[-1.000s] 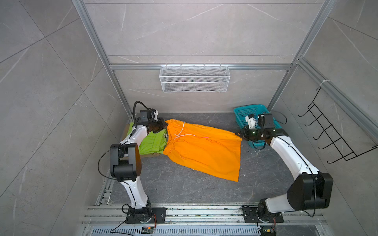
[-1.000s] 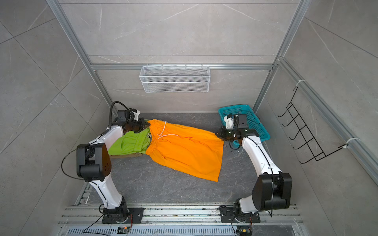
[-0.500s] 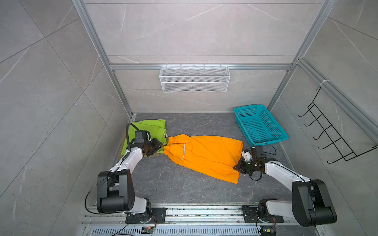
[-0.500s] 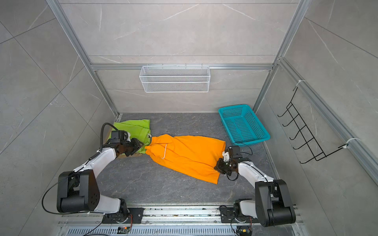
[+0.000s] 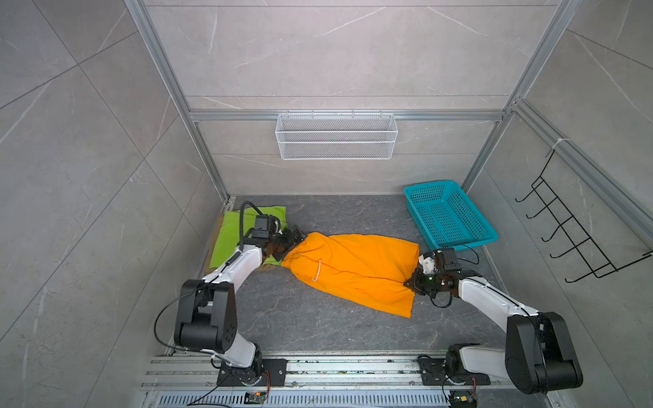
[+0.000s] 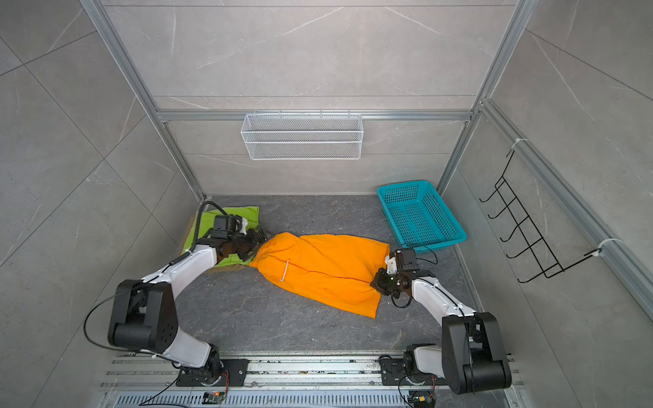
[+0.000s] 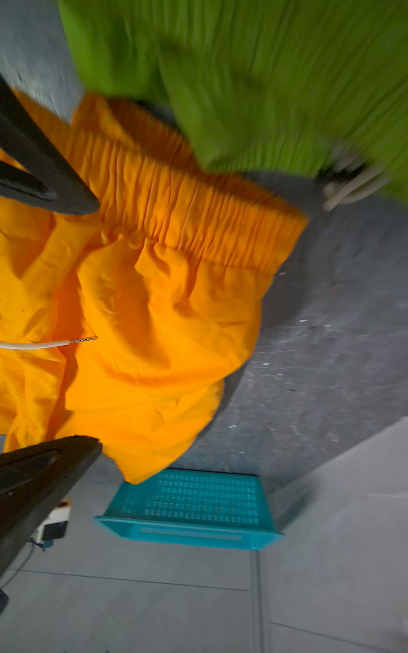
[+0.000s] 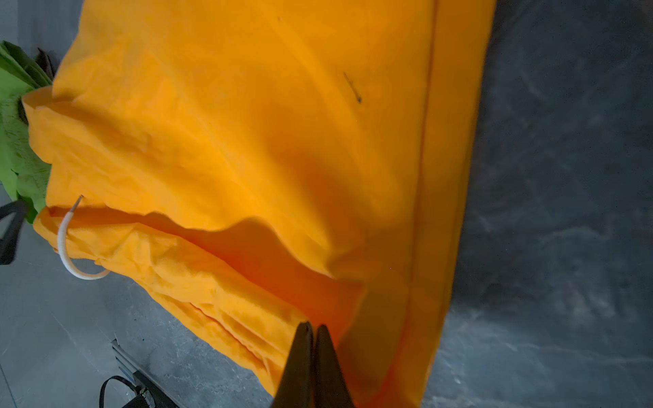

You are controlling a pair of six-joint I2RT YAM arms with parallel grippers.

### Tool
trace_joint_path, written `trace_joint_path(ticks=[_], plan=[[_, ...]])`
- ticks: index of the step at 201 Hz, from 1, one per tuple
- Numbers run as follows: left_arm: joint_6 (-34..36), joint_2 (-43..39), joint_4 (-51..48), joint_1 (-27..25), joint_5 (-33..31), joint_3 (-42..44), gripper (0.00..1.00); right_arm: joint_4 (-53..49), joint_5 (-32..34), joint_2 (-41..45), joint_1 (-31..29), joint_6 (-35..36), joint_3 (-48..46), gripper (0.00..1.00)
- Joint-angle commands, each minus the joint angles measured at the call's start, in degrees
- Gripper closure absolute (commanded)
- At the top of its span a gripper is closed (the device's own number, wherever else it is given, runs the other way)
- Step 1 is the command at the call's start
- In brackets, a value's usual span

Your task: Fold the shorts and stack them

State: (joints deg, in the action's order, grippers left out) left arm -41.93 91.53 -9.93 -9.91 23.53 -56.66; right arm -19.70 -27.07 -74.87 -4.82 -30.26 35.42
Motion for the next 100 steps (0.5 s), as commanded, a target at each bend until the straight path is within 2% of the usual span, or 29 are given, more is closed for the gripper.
trace_joint_path(ticks=[1, 35, 63, 77, 100], plan=[[-3.97, 3.71, 4.55, 0.41, 3.23, 3.14, 0.0, -0.72, 2.27, -3.14, -0.18, 0.14, 0.41, 1.0], [-5.26, 5.07, 6.93, -0.54, 3.52, 8.21, 0.0, -1.22, 9.35, -12.36, 1.28, 2.46, 5.23, 1.0], [-8.18, 3.88, 9.53, -3.12, 2.44, 11.61, 0.0, -3.89, 13.53, -17.86, 3.22, 3.84, 13.37, 1.0], [-9.86, 3.99, 10.89, -4.54, 2.78, 11.63, 0.0, -7.25, 14.31, -17.81, 3.42, 4.45, 18.97, 1.0], [-11.14, 4.73, 11.43, -5.21, 3.79, 9.36, 0.0, -13.85, 15.18, -12.43, 3.33, 5.37, 25.94, 1.0]])
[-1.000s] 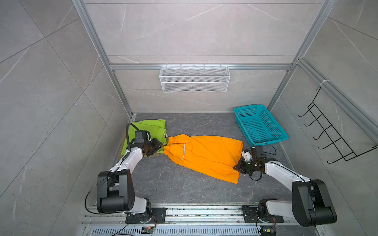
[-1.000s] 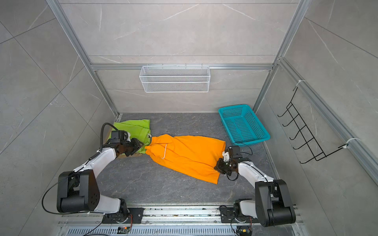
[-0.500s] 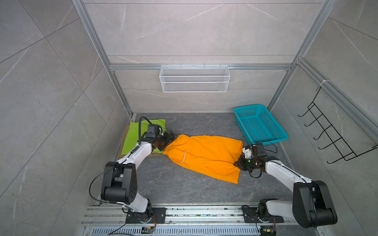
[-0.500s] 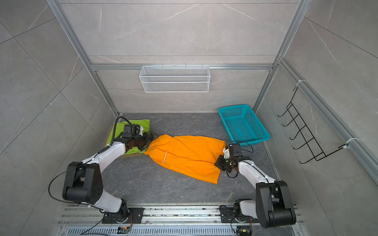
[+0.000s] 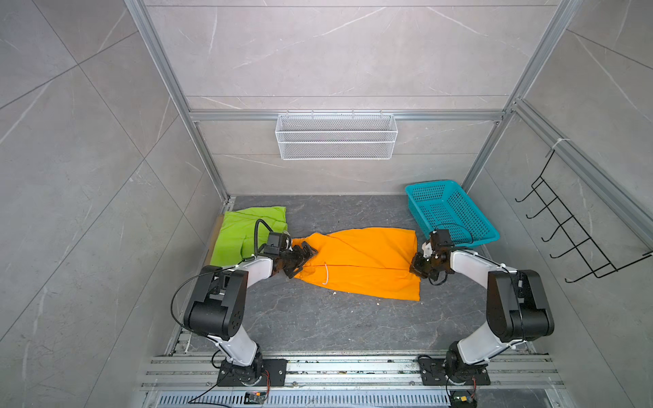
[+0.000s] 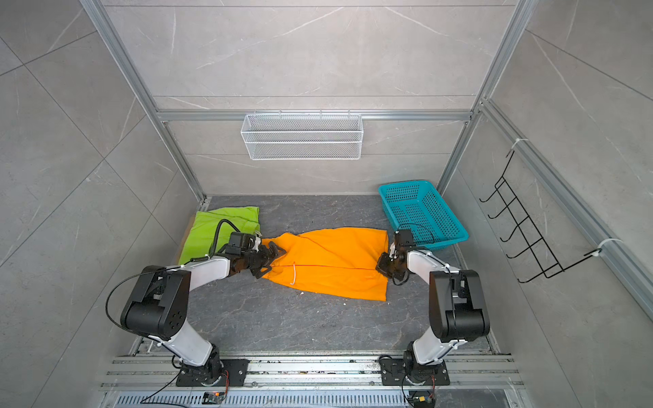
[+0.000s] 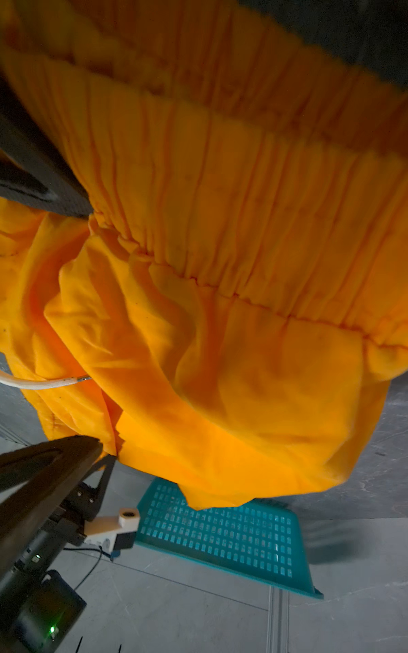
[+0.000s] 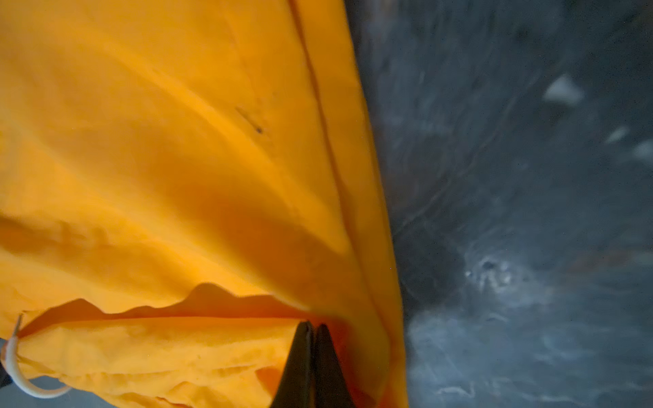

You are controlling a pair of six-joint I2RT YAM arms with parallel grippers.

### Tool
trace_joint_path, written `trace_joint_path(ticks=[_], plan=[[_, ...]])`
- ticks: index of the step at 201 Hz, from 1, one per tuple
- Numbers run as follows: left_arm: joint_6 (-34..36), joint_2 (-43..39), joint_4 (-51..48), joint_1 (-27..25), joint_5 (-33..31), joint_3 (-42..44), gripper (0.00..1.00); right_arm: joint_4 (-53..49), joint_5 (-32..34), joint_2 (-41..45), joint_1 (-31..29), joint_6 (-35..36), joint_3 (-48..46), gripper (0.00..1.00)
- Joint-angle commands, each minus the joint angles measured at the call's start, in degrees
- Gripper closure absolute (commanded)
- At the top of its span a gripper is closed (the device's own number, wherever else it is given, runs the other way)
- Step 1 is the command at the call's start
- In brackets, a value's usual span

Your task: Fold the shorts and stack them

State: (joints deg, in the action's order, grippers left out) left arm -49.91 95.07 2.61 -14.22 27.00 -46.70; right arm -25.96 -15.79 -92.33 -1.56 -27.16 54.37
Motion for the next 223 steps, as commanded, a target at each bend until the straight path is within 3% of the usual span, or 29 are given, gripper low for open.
trace_joint_path(ticks=[1, 23, 53, 86, 118, 146, 165, 200, 223], plan=[[-3.12, 1.23, -1.16, -0.94, 0.41, -0.73, 0.0, -7.87, 3.91, 5.36, 0.07, 2.32, 7.2, 1.0], [-0.45, 2.33, -5.02, -0.2, 0.6, -5.47, 0.0, -13.06, 4.18, 13.5, -0.43, 2.9, 7.05, 1.0], [2.93, 4.12, -9.04, 3.13, 1.16, -9.12, 0.0, -11.75, 2.43, 21.8, -2.52, 0.36, -4.97, 1.0], [6.33, 4.5, -12.62, 5.71, 0.92, -8.34, 0.0, -3.15, 0.86, 18.87, -4.05, -3.24, -17.26, 1.0], [7.36, 3.22, -12.71, 7.56, 0.76, -4.69, 0.0, 2.24, 1.26, 14.39, -4.48, -4.24, -21.18, 1.0], [7.64, 2.59, -13.26, 7.52, 1.23, -4.34, 0.0, 2.03, 0.36, 12.08, -4.69, -3.81, -19.91, 0.82], [8.28, 0.91, -15.56, 6.66, 1.92, -7.17, 0.0, -2.57, 1.19, 15.76, -4.77, -3.17, -15.63, 0.59], [14.14, -1.39, -27.72, 2.33, -3.26, -18.17, 0.0, -9.35, 3.1, 18.07, -4.77, -1.67, -2.83, 0.11], [13.16, 0.24, -27.41, -0.77, -3.03, -21.36, 0.0, -3.46, -2.17, 10.85, -6.59, -5.61, 3.36, 0.0]])
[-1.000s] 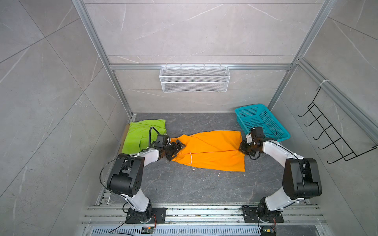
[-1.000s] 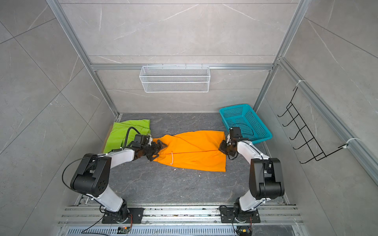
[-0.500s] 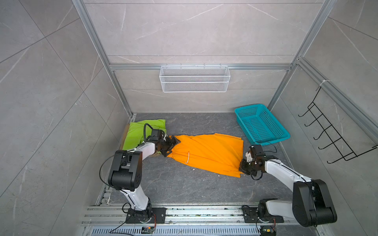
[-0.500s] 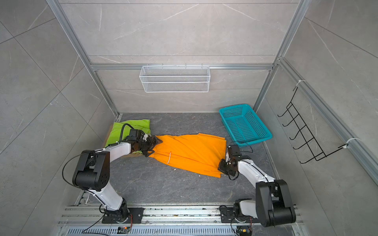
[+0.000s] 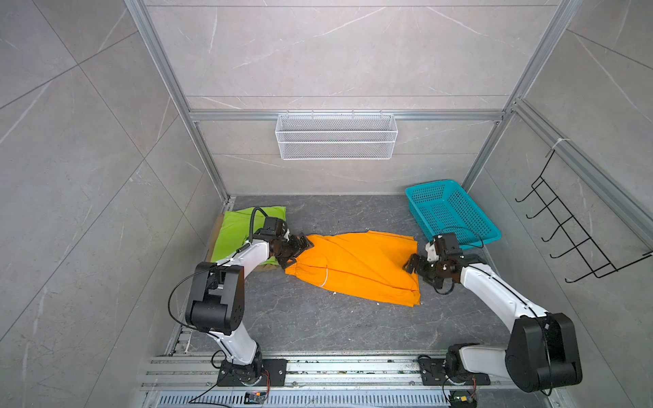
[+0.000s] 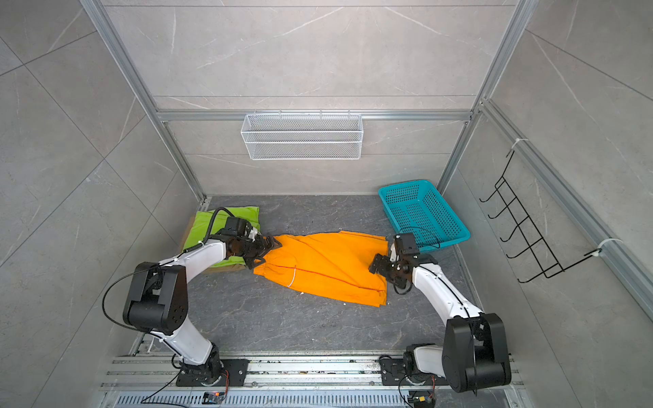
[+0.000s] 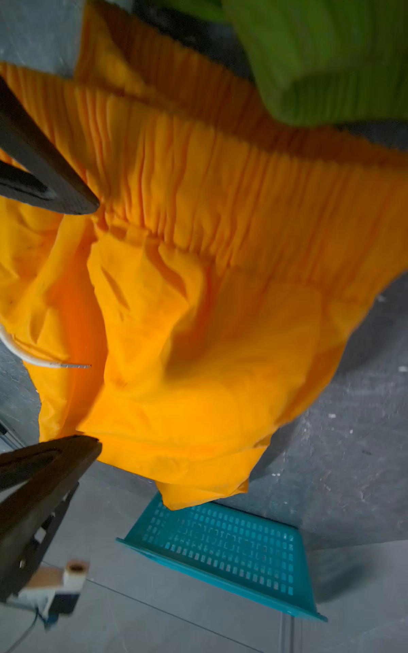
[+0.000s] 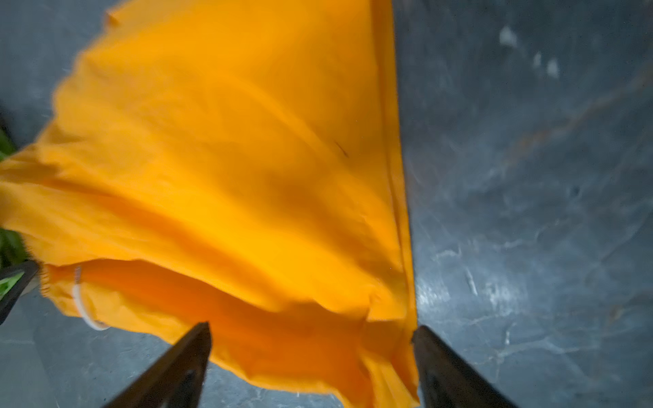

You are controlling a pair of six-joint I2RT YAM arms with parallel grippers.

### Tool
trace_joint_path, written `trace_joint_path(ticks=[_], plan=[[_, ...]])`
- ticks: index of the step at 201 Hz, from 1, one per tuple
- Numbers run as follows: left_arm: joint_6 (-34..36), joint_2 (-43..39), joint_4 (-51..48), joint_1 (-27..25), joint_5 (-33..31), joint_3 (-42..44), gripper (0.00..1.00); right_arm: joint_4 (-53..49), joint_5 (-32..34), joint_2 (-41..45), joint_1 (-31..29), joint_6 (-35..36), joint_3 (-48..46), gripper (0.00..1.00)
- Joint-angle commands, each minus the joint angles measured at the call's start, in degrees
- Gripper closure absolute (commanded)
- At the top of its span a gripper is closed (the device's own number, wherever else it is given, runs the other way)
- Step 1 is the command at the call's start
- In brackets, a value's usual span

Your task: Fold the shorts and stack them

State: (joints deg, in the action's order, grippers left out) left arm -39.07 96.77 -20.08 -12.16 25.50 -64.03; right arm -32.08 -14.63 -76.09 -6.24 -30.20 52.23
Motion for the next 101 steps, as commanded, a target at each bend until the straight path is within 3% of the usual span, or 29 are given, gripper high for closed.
trace_joint_path(ticks=[1, 26, 53, 101], plan=[[2.24, -1.31, -4.63, -3.02, -1.42, -4.1, 0.0, 3.22, -3.44, -5.65, -2.14, -2.85, 5.68, 0.0], [0.84, 3.07, -2.49, -5.87, 0.2, -4.04, 0.0, 11.27, -5.26, -16.29, -8.19, -6.89, 11.18, 0.0], [-0.01, 4.01, 1.75, -5.86, -0.01, 2.21, 0.0, 17.65, -7.85, -25.95, -9.68, -9.99, 13.0, 0.0], [-1.94, 3.81, 5.75, -7.34, 1.58, 12.19, 0.0, 10.93, -0.31, -36.21, -8.41, -2.95, 19.0, 0.0]])
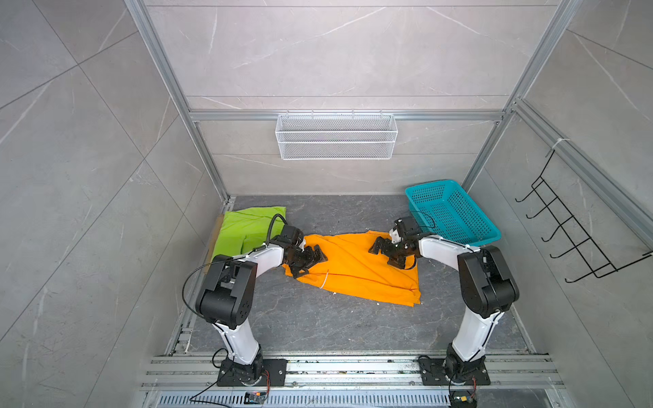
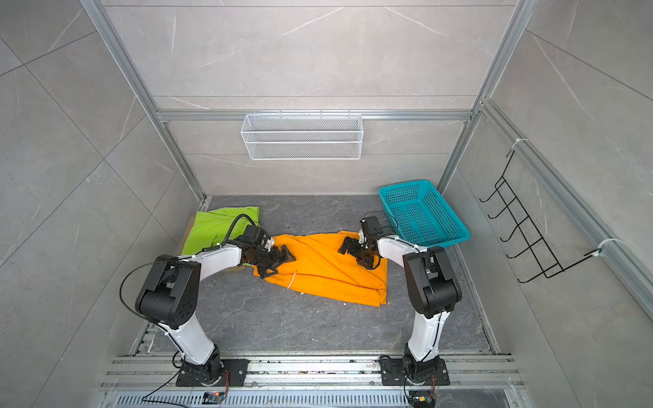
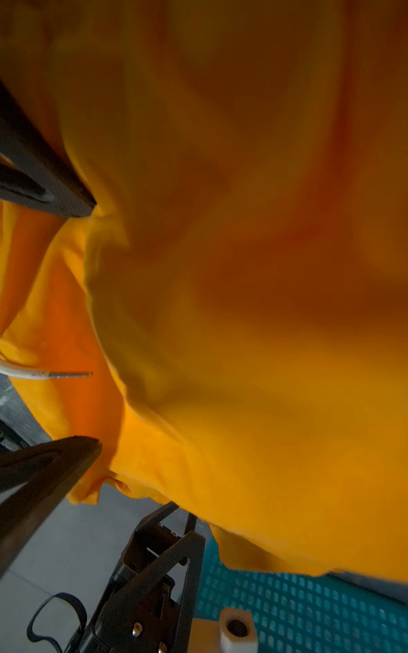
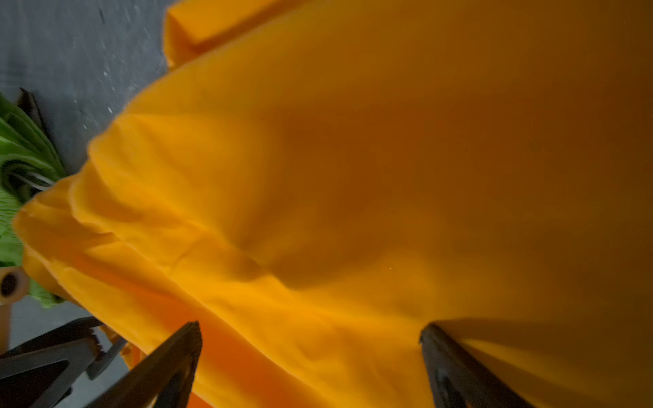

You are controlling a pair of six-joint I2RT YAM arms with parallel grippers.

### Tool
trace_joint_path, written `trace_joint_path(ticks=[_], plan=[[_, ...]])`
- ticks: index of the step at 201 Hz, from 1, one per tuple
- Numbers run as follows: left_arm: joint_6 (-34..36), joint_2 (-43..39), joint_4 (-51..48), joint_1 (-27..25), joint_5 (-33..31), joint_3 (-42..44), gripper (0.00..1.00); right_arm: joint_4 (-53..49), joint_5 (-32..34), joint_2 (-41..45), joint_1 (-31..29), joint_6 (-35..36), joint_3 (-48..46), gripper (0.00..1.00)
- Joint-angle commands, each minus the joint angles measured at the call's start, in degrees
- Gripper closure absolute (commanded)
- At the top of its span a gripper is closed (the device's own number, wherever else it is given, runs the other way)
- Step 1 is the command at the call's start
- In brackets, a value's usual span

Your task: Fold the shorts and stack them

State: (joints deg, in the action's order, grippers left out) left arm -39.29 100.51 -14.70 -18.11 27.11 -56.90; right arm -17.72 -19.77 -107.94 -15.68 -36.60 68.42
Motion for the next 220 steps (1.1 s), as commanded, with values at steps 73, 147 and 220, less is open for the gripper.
trace_joint_path(ticks=[73, 147, 220], plan=[[-9.55, -12.79, 0.89, -8.52, -0.64, 12.63, 0.0, -12.6, 9.37, -5.38, 3.66, 10.03, 14.65, 0.0], [-3.45, -4.73, -4.78, -6.8, -4.43, -4.69, 0.0, 15.68, -5.69, -2.78, -10.26, -9.93, 8.38, 0.0], [0.37, -1.91, -3.0, -2.83, -5.5, 2.91, 0.0, 30.67, -7.49, -16.13, -12.04, -12.03, 8.05, 0.0]])
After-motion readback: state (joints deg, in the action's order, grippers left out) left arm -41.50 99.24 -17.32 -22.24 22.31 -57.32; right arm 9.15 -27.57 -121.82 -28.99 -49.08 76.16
